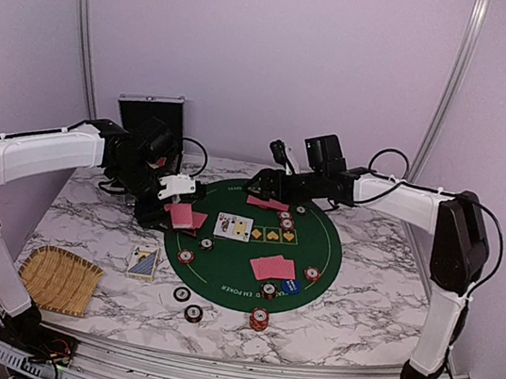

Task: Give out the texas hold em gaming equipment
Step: Pick up the poker card from the face-down deck piles.

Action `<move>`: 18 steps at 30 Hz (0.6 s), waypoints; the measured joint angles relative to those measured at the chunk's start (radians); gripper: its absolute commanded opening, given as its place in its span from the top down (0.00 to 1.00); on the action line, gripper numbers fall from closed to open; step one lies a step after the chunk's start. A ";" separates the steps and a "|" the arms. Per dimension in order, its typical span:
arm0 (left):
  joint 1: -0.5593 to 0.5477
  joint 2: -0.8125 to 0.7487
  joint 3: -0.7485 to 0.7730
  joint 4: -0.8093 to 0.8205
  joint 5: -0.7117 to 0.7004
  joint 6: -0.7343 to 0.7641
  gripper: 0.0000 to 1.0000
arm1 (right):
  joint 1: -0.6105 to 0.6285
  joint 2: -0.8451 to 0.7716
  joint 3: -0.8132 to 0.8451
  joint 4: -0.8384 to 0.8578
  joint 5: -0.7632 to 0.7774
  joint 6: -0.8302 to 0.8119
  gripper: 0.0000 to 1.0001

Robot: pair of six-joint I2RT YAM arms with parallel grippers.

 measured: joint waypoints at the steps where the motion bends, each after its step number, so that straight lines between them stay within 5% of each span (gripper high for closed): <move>1: 0.000 0.000 0.002 0.000 0.000 0.000 1.00 | 0.004 0.002 -0.011 0.013 -0.030 0.022 0.07; 18: 0.000 0.013 0.029 -0.002 0.000 0.000 1.00 | 0.130 0.166 -0.022 0.210 -0.322 0.347 0.08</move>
